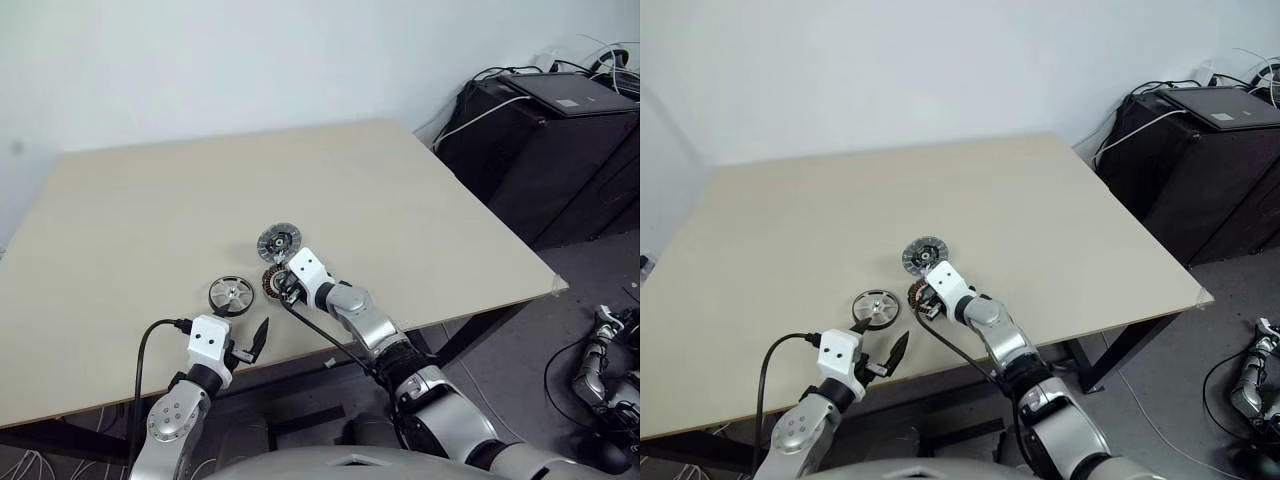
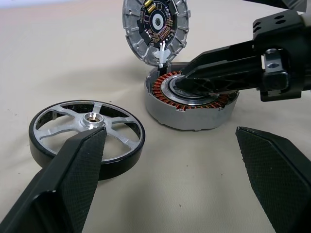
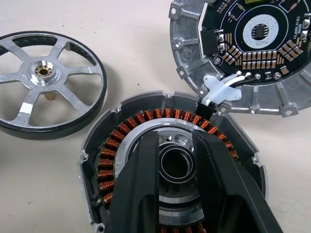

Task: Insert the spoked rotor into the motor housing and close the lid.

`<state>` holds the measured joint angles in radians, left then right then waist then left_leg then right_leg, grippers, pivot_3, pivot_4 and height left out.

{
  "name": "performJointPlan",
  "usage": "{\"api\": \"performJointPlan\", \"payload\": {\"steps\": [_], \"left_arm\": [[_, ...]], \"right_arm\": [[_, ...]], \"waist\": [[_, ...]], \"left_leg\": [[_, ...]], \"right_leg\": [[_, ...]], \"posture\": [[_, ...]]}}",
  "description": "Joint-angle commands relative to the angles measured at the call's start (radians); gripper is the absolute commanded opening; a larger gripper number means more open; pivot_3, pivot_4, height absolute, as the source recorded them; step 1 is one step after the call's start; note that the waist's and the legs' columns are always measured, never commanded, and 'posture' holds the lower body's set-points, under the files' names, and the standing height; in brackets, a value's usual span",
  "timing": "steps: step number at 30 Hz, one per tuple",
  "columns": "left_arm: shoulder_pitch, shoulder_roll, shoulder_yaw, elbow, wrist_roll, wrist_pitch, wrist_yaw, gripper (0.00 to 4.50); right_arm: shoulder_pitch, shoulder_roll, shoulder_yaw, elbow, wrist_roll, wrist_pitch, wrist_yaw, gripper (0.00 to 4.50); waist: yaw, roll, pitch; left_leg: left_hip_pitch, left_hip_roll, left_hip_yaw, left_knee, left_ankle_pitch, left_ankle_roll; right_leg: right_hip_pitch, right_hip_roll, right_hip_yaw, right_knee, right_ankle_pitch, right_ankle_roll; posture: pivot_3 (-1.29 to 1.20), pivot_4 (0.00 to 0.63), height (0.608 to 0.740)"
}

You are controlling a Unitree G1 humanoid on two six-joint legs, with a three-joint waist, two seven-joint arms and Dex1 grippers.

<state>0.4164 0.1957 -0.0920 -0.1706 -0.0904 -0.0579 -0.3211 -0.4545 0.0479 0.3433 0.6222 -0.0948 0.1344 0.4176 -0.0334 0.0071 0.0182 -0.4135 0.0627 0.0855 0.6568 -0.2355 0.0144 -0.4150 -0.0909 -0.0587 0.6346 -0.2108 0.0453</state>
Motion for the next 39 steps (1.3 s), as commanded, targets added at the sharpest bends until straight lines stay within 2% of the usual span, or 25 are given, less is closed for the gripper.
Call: {"api": "performJointPlan", "payload": {"steps": [1, 4, 6, 9, 14, 17, 22, 30, 39], "left_arm": [[-0.007, -0.008, 0.004, -0.045, -0.006, -0.021, 0.006, 4.50], [-0.006, -0.008, 0.005, -0.044, -0.006, -0.020, 0.007, 4.50], [-0.006, -0.009, 0.006, -0.042, -0.006, -0.020, 0.007, 4.50], [-0.006, -0.011, 0.005, -0.039, -0.005, -0.019, 0.006, 4.50], [-0.012, -0.012, 0.003, -0.034, -0.005, -0.017, 0.002, 4.50], [-0.017, -0.012, 0.002, -0.029, -0.005, -0.014, -0.002, 4.50], [-0.028, -0.012, -0.001, -0.023, -0.005, -0.010, -0.009, 4.50], [-0.021, -0.013, -0.002, -0.028, -0.003, -0.006, -0.006, 4.50], [-0.010, -0.017, 0.000, -0.034, 0.000, -0.005, 0.001, 4.50]], "right_arm": [[-0.028, 0.007, -0.014, 0.019, -0.002, -0.015, 0.000, 0.68], [-0.032, 0.010, -0.016, 0.030, 0.001, -0.013, 0.009, 0.68], [-0.029, 0.012, -0.016, 0.023, 0.005, -0.009, 0.016, 1.40], [-0.014, 0.014, -0.018, -0.016, 0.011, -0.001, 0.024, 2.23], [0.033, 0.000, -0.025, -0.157, 0.039, 0.029, 0.061, 2.23], [0.060, -0.003, -0.028, -0.234, 0.050, 0.059, 0.061, 1.62], [0.083, -0.002, 0.000, -0.302, 0.026, 0.098, 0.050, 0.01], [0.067, -0.008, 0.012, -0.295, -0.003, 0.102, 0.019, 0.01], [0.076, -0.033, 0.060, -0.301, -0.023, 0.147, 0.074, 0.01]], "waist": [[-0.001, 0.000, 0.000], [-0.002, 0.000, 0.000], [-0.002, 0.000, 0.000], [-0.003, 0.000, 0.000], [-0.002, 0.000, 0.000], [-0.002, 0.000, 0.001], [-0.002, 0.000, 0.001], [-0.002, 0.000, 0.001], [-0.002, 0.000, 0.001]], "left_leg": [[0.000, 0.000, 0.000, 0.000, 0.000, 0.000], [0.000, 0.000, 0.000, 0.000, 0.000, 0.000], [0.000, 0.000, -0.001, 0.000, 0.000, 0.000], [0.000, 0.000, -0.001, 0.000, 0.000, 0.000], [-0.001, 0.000, -0.001, -0.001, 0.000, 0.000], [-0.001, 0.000, -0.001, -0.001, 0.000, 0.000], [-0.001, 0.000, -0.002, -0.001, 0.000, 0.000], [-0.001, 0.000, -0.002, -0.001, 0.000, 0.000], [-0.001, 0.000, -0.002, -0.001, 0.000, 0.000]], "right_leg": [[0.000, 0.000, 0.000, 0.000, 0.000, 0.000], [0.000, 0.000, 0.000, 0.000, 0.000, 0.000], [0.000, 0.000, 0.000, 0.000, 0.000, 0.000], [0.000, 0.000, 0.000, 0.000, 0.000, 0.000], [-0.001, 0.000, 0.000, 0.000, 0.000, 0.000], [-0.001, 0.000, 0.000, -0.001, 0.000, 0.000], [-0.001, 0.000, 0.000, -0.001, 0.000, 0.000], [-0.001, 0.000, 0.000, -0.001, 0.000, 0.000], [-0.001, 0.000, 0.000, -0.001, 0.000, 0.000]], "posture": [[0.00, 0.000, 0.740], [0.00, 0.000, 0.740], [0.00, 0.000, 0.740], [0.00, 0.000, 0.740], [0.00, 0.000, 0.740], [0.00, 0.000, 0.740], [0.00, 0.000, 0.740], [0.00, 0.000, 0.740], [0.00, 0.000, 0.740]]}}
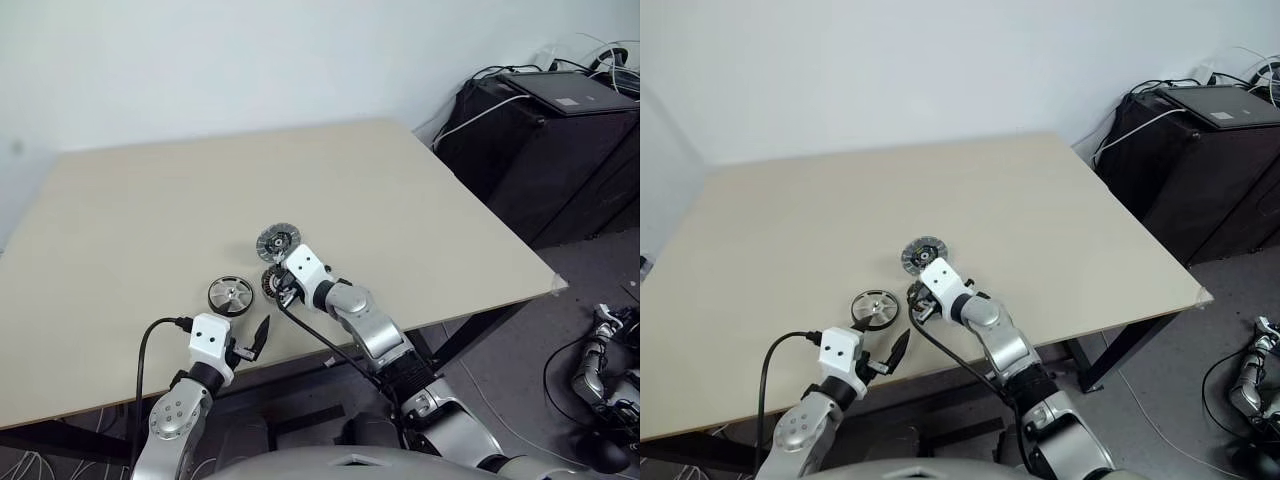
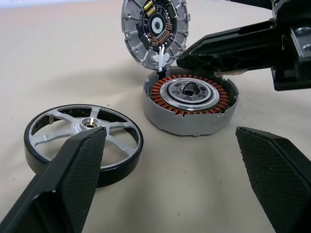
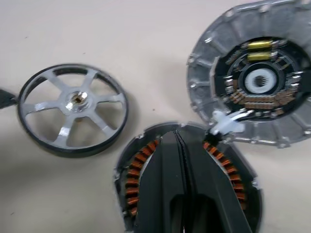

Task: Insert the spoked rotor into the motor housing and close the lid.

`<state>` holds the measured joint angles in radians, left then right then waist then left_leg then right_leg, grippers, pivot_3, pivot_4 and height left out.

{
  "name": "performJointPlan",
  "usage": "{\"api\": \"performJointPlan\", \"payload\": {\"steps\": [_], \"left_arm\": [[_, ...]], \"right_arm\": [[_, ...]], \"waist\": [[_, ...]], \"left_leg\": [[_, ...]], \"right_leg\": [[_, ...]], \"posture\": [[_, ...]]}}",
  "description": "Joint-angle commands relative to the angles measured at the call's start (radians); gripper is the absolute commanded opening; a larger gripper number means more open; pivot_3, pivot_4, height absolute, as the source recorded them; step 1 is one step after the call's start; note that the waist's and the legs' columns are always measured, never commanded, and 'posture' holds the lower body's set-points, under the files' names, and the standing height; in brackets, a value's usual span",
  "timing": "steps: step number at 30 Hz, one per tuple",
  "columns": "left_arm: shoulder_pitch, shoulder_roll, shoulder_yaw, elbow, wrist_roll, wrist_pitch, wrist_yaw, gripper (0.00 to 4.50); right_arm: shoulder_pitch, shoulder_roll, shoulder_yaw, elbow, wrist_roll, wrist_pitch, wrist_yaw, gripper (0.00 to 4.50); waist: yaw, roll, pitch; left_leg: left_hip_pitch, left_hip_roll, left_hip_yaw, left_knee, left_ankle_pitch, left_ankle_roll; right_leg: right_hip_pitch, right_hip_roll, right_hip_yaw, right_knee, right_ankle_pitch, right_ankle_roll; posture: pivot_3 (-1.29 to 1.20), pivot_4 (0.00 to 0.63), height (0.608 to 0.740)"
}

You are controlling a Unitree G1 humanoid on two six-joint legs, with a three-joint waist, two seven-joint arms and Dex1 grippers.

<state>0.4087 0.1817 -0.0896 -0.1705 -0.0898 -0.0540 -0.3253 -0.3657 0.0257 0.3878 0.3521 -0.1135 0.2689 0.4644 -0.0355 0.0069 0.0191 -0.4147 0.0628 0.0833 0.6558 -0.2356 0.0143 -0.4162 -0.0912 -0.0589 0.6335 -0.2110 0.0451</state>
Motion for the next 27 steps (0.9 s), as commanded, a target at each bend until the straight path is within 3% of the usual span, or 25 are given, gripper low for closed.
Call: {"api": "performJointPlan", "payload": {"steps": [1, 27], "left_arm": [[-0.001, -0.003, -0.002, -0.035, -0.001, -0.009, 0.005, 4.50], [-0.007, -0.002, -0.005, -0.035, 0.001, 0.000, 0.005, 4.50]], "right_arm": [[-0.011, -0.015, 0.020, -0.032, -0.004, 0.019, 0.034, 0.01], [-0.065, -0.003, -0.031, 0.113, 0.011, -0.008, -0.014, 0.01]], "waist": [[0.000, 0.000, 0.000], [0.004, 0.000, 0.000]], "left_leg": [[0.000, 0.000, 0.000, 0.000, 0.000, 0.000], [0.000, 0.000, 0.000, 0.000, 0.000, 0.000]], "right_leg": [[0.000, 0.000, 0.000, 0.000, 0.000, 0.000], [0.000, 0.000, 0.000, 0.000, 0.000, 0.000]], "posture": [[0.00, 0.000, 0.740], [0.00, 0.000, 0.740]]}}
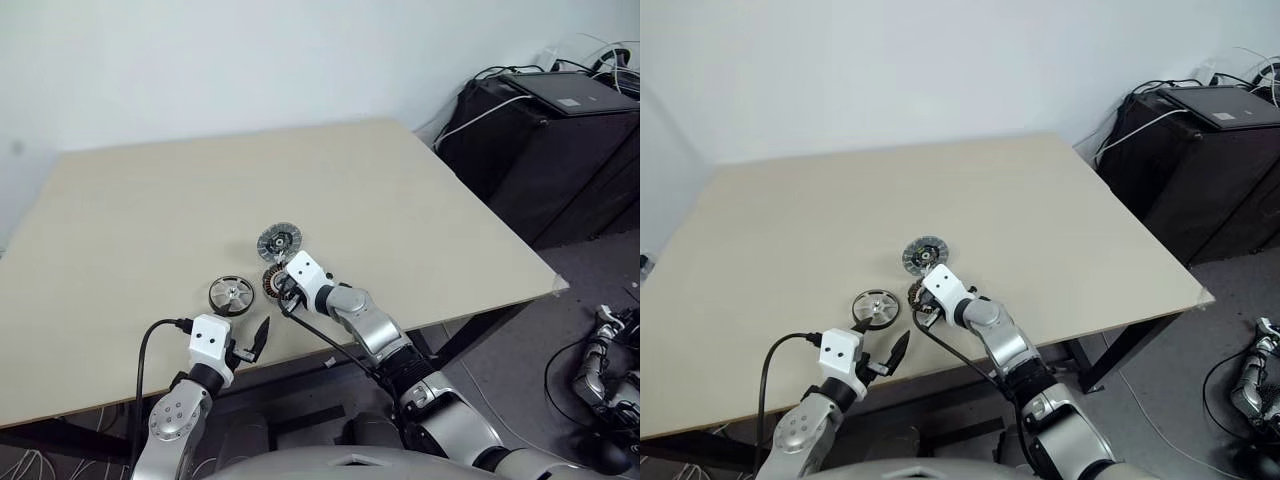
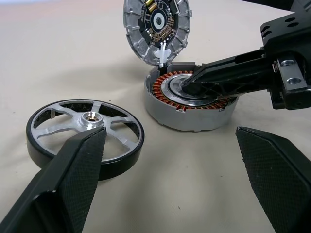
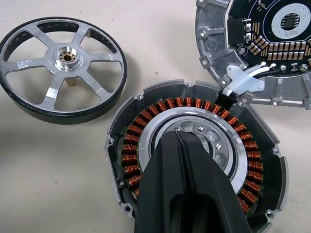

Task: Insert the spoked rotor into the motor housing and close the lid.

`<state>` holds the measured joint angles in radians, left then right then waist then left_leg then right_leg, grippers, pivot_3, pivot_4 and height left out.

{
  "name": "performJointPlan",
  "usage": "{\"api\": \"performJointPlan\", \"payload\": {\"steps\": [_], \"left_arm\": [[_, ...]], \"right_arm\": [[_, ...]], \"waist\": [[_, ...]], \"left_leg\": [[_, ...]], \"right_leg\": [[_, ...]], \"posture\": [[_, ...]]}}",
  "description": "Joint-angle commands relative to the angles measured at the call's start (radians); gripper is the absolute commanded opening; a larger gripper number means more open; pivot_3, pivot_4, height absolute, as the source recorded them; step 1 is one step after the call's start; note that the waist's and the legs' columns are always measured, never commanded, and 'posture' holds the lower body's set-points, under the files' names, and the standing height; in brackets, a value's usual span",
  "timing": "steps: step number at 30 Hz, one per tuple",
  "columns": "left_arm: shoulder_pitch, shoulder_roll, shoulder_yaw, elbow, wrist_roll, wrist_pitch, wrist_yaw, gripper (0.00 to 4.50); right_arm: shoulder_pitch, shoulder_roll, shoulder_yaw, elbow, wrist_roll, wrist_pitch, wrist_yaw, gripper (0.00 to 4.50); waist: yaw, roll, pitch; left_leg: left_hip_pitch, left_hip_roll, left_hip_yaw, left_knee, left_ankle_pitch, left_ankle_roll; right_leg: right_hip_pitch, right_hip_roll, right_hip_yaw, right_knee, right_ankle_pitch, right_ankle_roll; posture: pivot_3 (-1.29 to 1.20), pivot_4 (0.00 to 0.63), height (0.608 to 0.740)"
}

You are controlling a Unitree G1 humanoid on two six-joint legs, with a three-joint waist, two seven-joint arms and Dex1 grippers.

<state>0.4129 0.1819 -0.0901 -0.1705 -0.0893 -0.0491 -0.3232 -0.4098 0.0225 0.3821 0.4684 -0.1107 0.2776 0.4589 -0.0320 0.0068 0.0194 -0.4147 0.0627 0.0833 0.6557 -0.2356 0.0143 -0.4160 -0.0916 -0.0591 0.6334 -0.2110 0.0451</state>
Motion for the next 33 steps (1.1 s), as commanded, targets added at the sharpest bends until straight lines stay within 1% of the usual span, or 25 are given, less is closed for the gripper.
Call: {"api": "performJointPlan", "payload": {"steps": [1, 14, 23, 26, 30, 33], "left_arm": [[-0.011, -0.002, -0.006, -0.034, 0.001, -0.005, 0.002, 4.50], [-0.012, -0.001, -0.016, -0.024, 0.002, -0.002, -0.002, 4.50], [-0.019, 0.001, -0.021, -0.018, 0.001, -0.001, -0.005, 4.50], [-0.020, 0.000, -0.015, -0.021, 0.004, -0.009, 0.002, 4.50], [-0.019, -0.011, 0.007, -0.036, 0.002, -0.025, 0.030, 4.50], [-0.033, -0.056, 0.077, -0.031, 0.001, -0.048, 0.130, 4.50]], "right_arm": [[-0.022, 0.001, -0.026, -0.003, 0.009, -0.019, -0.008, 0.01], [-0.026, -0.010, -0.076, -0.042, 0.025, -0.028, -0.019, 0.01], [-0.013, -0.011, -0.077, -0.056, 0.024, -0.026, -0.022, 0.01], [0.017, -0.006, -0.077, -0.125, 0.039, -0.040, -0.018, 0.01], [0.109, -0.027, -0.033, -0.306, 0.057, -0.067, 0.035, 0.01], [0.181, -0.058, -0.034, -0.421, 0.071, -0.036, 0.048, 0.01]], "waist": [[0.000, 0.000, 0.000], [0.001, 0.000, 0.000], [-0.003, 0.001, 0.001], [-0.003, 0.001, 0.001], [-0.002, 0.001, 0.001], [0.000, 0.000, 0.001]], "left_leg": [[0.000, 0.000, 0.000, 0.000, 0.000, 0.000], [0.000, 0.000, 0.000, 0.000, 0.000, 0.000], [0.000, 0.000, 0.001, -0.001, 0.000, 0.000], [0.000, 0.000, 0.001, -0.001, 0.000, 0.000], [0.000, 0.000, 0.000, -0.001, 0.000, 0.000], [-0.001, 0.000, -0.001, -0.001, 0.000, 0.000]], "right_leg": [[0.000, 0.000, 0.000, 0.000, 0.000, 0.000], [0.000, 0.000, 0.000, 0.000, 0.000, 0.000], [0.000, 0.000, 0.000, 0.000, 0.000, 0.000], [0.000, 0.000, 0.000, 0.000, 0.000, 0.000], [0.000, 0.000, 0.000, -0.001, 0.000, 0.000], [0.000, 0.000, 0.000, -0.002, 0.000, 0.000]], "posture": [[0.00, 0.000, 0.740], [0.00, 0.000, 0.740], [0.00, 0.000, 0.740], [0.00, 0.000, 0.740], [0.00, 0.000, 0.740], [0.00, 0.000, 0.740]]}}
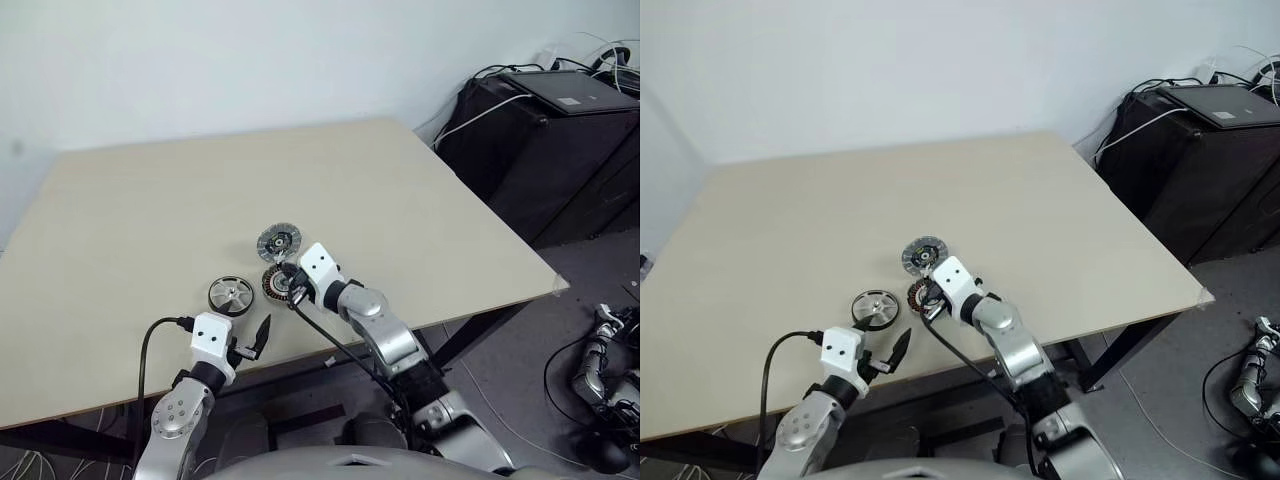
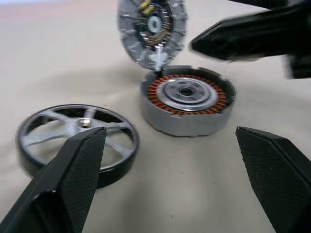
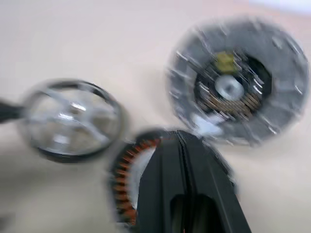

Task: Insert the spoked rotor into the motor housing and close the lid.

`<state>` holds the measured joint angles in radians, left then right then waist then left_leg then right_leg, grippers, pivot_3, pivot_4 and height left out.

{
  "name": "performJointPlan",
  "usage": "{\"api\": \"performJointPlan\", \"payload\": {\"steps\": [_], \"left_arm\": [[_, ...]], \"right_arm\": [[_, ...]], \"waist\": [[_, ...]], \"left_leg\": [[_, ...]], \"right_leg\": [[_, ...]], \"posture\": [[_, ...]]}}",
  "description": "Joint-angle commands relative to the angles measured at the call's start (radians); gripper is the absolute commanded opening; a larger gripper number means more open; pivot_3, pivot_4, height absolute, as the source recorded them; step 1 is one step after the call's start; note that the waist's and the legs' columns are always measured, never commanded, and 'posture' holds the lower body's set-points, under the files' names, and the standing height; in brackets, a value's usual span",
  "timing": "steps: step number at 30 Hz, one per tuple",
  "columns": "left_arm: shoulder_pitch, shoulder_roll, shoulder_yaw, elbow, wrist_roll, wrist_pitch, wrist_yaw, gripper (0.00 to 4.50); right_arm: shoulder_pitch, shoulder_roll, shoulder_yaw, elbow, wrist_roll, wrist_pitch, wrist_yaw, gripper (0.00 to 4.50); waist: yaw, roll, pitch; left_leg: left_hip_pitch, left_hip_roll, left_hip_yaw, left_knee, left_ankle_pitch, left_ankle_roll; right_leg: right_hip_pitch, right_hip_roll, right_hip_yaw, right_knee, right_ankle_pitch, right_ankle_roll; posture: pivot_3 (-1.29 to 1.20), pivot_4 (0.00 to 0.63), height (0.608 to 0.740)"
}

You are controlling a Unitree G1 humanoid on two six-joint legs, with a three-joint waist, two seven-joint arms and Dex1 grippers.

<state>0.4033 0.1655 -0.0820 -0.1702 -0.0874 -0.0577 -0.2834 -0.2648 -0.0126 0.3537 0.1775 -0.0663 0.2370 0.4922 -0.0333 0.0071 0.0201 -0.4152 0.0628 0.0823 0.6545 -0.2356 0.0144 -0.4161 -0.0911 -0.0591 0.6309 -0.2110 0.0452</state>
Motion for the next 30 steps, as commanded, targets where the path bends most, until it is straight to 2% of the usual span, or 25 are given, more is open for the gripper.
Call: {"api": "performJointPlan", "payload": {"steps": [1, 3, 6, 13, 23, 26, 30], "left_arm": [[-0.032, -0.059, 0.096, -0.031, -0.008, -0.034, 0.124, 4.50], [-0.043, -0.085, 0.135, -0.038, -0.023, 0.024, 0.173, 4.50], [-0.063, -0.109, 0.188, -0.044, -0.129, 0.132, 0.169, 4.50], [-0.130, -0.087, 0.235, -0.004, -0.289, 0.366, 0.105, 4.50], [-0.235, -0.113, 0.302, 0.017, -0.479, 0.560, 0.083, 4.50], [-0.243, -0.122, 0.321, 0.010, -0.532, 0.608, 0.085, 3.90], [-0.243, -0.123, 0.343, 0.003, -0.551, 0.636, 0.110, 2.57]], "right_arm": [[0.058, -0.037, -0.008, -0.160, 0.026, 0.013, 0.015, 0.01], [0.093, -0.060, -0.015, -0.203, 0.029, 0.031, 0.010, 0.01], [0.145, -0.097, -0.041, -0.262, 0.040, 0.059, -0.004, 0.01], [0.224, -0.134, -0.085, -0.364, 0.066, 0.110, -0.032, 0.01], [0.279, -0.146, -0.113, -0.421, 0.083, 0.139, -0.085, 0.01], [0.284, -0.143, -0.111, -0.423, 0.086, 0.140, -0.097, 0.00], [0.290, -0.139, -0.111, -0.424, 0.090, 0.141, -0.107, 0.00]], "waist": [[0.004, -0.001, 0.000], [0.010, -0.003, 0.000], [0.011, -0.003, 0.000], [0.011, -0.009, 0.004], [0.011, -0.011, 0.005], [0.011, -0.011, 0.005], [0.011, -0.012, 0.005]], "left_leg": [[0.000, 0.000, 0.000, 0.000, 0.000, 0.000], [0.000, 0.000, -0.001, 0.000, 0.000, 0.000], [0.000, 0.000, -0.001, 0.000, 0.000, 0.000], [0.000, 0.000, -0.002, 0.000, 0.000, 0.000], [0.000, -0.001, -0.002, 0.000, 0.000, 0.000], [0.000, -0.001, -0.003, 0.000, 0.000, 0.000], [0.000, -0.001, -0.003, 0.000, 0.000, 0.000]], "right_leg": [[0.000, 0.000, 0.000, 0.000, 0.000, 0.000], [0.001, -0.001, 0.000, 0.000, 0.000, 0.000], [0.001, -0.001, -0.001, 0.000, 0.000, 0.000], [0.001, 0.000, -0.002, -0.001, 0.000, 0.000], [0.002, 0.000, -0.002, -0.002, 0.000, 0.000], [0.002, 0.000, -0.002, -0.002, 0.000, 0.000], [0.002, 0.000, -0.002, -0.002, 0.000, 0.000]], "posture": [[0.00, 0.000, 0.740], [0.00, 0.000, 0.740], [0.00, 0.000, 0.740], [0.00, 0.000, 0.740], [0.00, 0.000, 0.740], [0.00, 0.000, 0.740], [0.00, 0.000, 0.740]]}}
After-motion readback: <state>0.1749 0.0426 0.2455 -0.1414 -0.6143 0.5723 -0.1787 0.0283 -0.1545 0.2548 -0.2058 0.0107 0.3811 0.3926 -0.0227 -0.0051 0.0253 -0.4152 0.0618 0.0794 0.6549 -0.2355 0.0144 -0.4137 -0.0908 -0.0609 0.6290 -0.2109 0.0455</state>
